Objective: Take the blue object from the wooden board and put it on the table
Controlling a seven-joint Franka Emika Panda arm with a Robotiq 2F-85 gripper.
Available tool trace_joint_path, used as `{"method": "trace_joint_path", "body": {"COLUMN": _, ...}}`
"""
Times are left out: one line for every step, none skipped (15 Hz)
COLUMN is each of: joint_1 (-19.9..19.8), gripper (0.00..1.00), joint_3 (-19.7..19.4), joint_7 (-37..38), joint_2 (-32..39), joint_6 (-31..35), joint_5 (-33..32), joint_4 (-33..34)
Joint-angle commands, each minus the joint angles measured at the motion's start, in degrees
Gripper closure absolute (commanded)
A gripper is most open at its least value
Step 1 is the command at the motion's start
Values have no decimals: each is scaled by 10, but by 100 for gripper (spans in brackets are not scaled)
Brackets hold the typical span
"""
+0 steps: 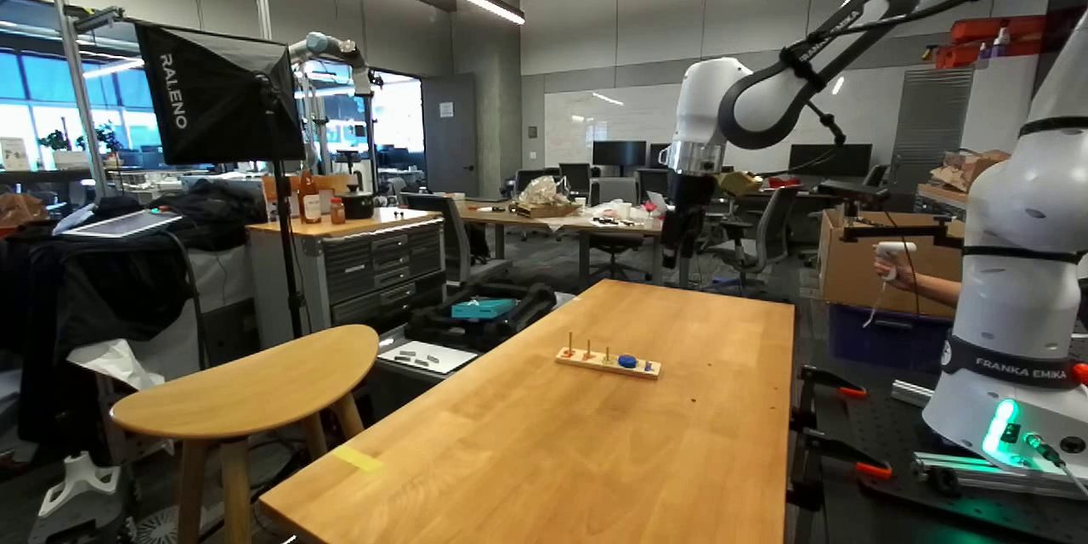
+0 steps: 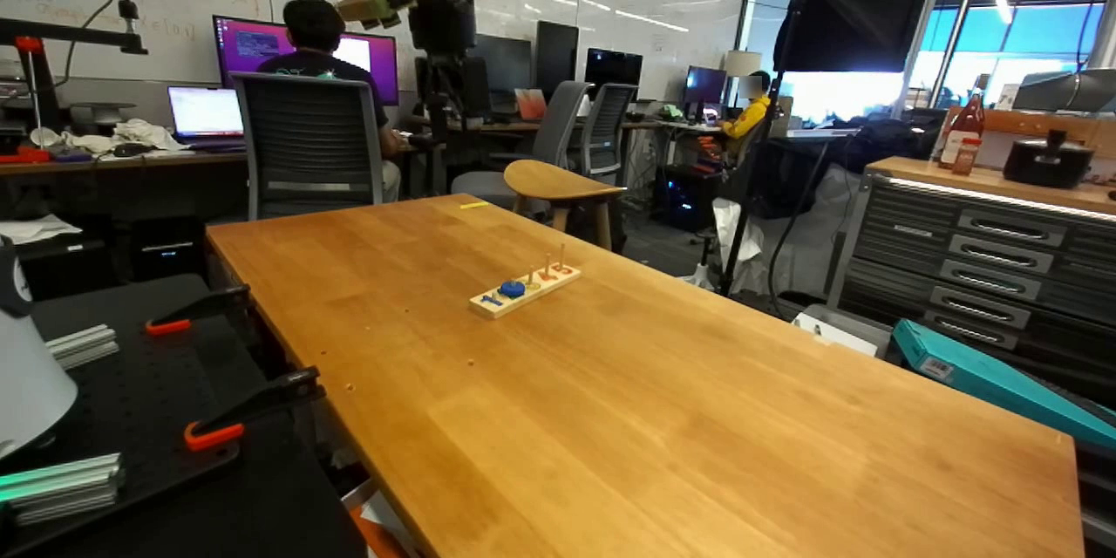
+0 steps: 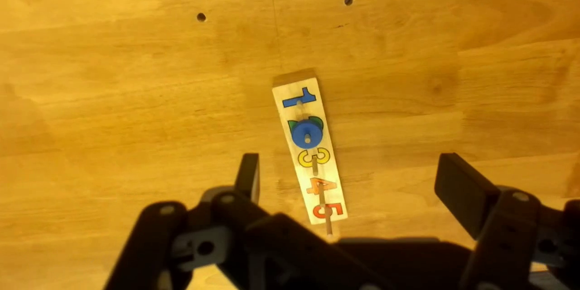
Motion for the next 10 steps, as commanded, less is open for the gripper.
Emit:
{"method": "trace_joint_path", "body": {"joint_1": -9, "gripper": 0, "joint_3": -6, "joint_7": 25, "joint_2": 148, "joint_6": 40, "joint_5": -61, "joint_4": 100}}
{"method": "trace_joint_path", "body": {"joint_1": -9, "gripper": 0, "joint_3": -12, "joint_7": 32, "joint_2": 183, "joint_6": 49, "joint_5": -79, "joint_4": 120}}
{"method": "trace_joint_path", "body": {"joint_1": -7, "gripper": 0, "joint_3": -21, "joint_7": 38, "joint_2": 216, "joint_6": 54, "joint_5": -94, "joint_4": 140}}
{"method": "trace_joint_path", "body": {"joint_1": -3, "gripper": 0, "joint_3": -31, "joint_7": 43, "joint_2": 247, "joint_6": 60, "joint_5": -107, "joint_4": 158}}
{"method": "trace_joint_path", "body": {"joint_1": 3, "gripper": 0, "joint_3": -42, "joint_7": 49, "joint_2": 275, "joint_6": 62, "joint_5": -114, "joint_4": 175}}
{"method": "trace_joint_path", "body": {"joint_1": 7, "gripper": 0, "joint_3": -51, "joint_7": 47, "joint_2": 301, "joint_6": 63, "joint_5": -110, "joint_4": 189}}
{"method": "trace_joint_path", "body": {"joint_1": 12, "gripper": 0, "joint_3": -58, "joint_7": 45, "joint_2": 325, "joint_6": 65, "joint_5": -104, "joint_4": 202}}
{"method": "trace_joint_path", "body": {"joint_1": 15, "gripper": 0, "joint_3": -64, "joint_7": 41, "joint_2": 348, "joint_6": 68, "joint_5": -99, "joint_4": 214}}
{"method": "trace_joint_path", "body": {"joint_1": 18, "gripper": 0, "joint_3": -68, "joint_7": 38, "joint_2": 368, "joint_6": 75, "joint_5": -93, "joint_4": 222}}
{"method": "trace_joint_path", "body": {"joint_1": 22, "gripper": 0, "joint_3": -71, "joint_7": 36, "joint_2": 384, "joint_6": 79, "joint_5": -89, "joint_4": 230}}
